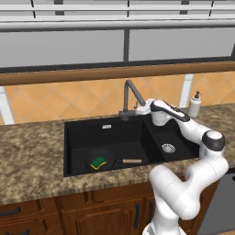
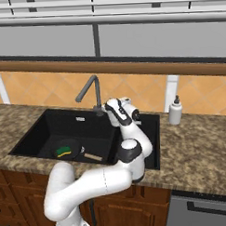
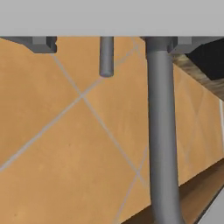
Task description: Pick the pan and sponge and place them into the sink. Then turn on the water.
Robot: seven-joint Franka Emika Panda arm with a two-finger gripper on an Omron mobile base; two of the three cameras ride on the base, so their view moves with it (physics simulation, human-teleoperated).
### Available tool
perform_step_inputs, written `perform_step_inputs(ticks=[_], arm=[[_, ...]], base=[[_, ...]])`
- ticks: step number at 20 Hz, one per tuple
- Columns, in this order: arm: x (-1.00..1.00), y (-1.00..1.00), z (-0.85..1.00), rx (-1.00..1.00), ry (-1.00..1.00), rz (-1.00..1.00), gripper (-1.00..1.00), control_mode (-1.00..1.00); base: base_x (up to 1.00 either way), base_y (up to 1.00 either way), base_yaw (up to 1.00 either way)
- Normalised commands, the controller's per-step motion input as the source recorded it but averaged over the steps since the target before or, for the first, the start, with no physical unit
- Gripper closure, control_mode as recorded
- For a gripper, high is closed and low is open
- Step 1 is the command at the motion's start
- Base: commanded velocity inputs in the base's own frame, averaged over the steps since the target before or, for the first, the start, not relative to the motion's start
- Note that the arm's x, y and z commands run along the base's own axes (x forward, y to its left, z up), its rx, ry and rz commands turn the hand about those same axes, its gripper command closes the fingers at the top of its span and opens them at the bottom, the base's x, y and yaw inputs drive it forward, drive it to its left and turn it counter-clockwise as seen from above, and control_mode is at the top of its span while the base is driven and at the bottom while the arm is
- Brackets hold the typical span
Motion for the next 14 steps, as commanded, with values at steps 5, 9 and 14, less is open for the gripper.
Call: perform_step_inputs(ticks=[5,9,14], arm=[[0.36,0.00,-0.32,0.06,0.00,0.01,-1.00,-1.00],[0.41,0.00,-0.28,0.10,0.00,0.02,-1.00,-1.00],[0.34,0.00,-0.08,0.10,-0.01,0.02,-1.00,-1.00]], base=[[0.00,0.00,0.00],[0.00,0.00,0.00],[0.00,0.00,0.00]])
